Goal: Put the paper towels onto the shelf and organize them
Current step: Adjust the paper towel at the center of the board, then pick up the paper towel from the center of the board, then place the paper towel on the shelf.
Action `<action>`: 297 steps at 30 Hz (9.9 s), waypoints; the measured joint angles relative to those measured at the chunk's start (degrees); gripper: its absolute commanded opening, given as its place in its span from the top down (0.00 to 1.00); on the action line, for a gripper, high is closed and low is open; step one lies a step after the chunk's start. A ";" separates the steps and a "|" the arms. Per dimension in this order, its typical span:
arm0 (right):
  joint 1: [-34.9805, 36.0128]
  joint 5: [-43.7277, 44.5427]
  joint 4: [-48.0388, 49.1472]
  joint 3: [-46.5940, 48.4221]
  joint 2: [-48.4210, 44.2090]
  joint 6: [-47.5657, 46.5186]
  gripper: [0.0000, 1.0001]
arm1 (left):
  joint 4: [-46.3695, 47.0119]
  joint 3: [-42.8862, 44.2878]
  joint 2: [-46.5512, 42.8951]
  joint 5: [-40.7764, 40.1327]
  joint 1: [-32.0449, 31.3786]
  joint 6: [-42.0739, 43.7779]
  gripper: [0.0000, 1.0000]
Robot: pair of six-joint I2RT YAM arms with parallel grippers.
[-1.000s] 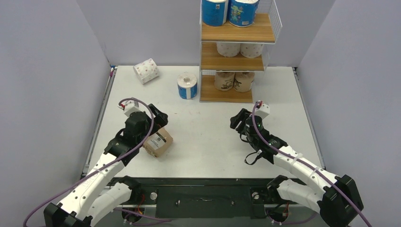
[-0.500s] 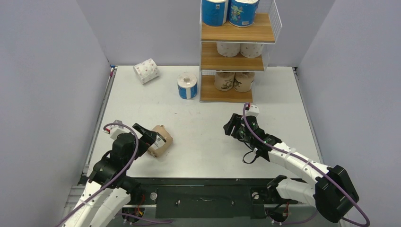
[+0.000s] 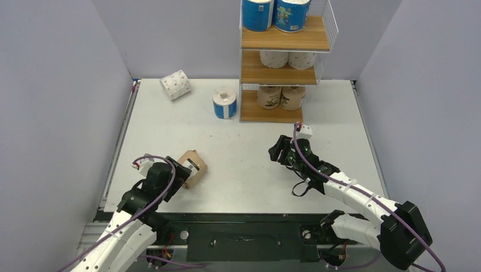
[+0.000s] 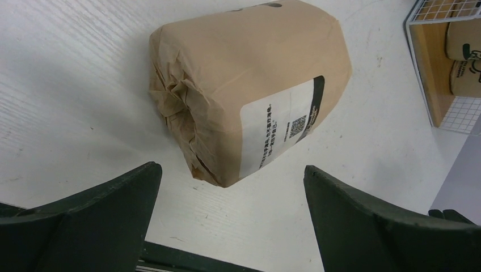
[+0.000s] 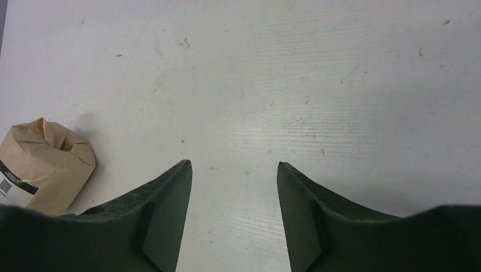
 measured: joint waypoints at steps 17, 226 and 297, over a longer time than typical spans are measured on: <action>-0.02 1.66 0.90 -1.95 -3.30 0.04 0.48 | 15.58 -10.64 1.70 -0.35 0.11 -6.47 0.06; 0.57 -3.65 -27.98 31.45 23.58 0.28 0.66 | 35.26 -2.58 7.43 -12.66 -20.55 24.94 0.04; -10.36 9.31 -8.02 42.82 44.98 23.34 0.66 | 31.78 -3.52 7.56 -12.15 -20.55 18.32 0.04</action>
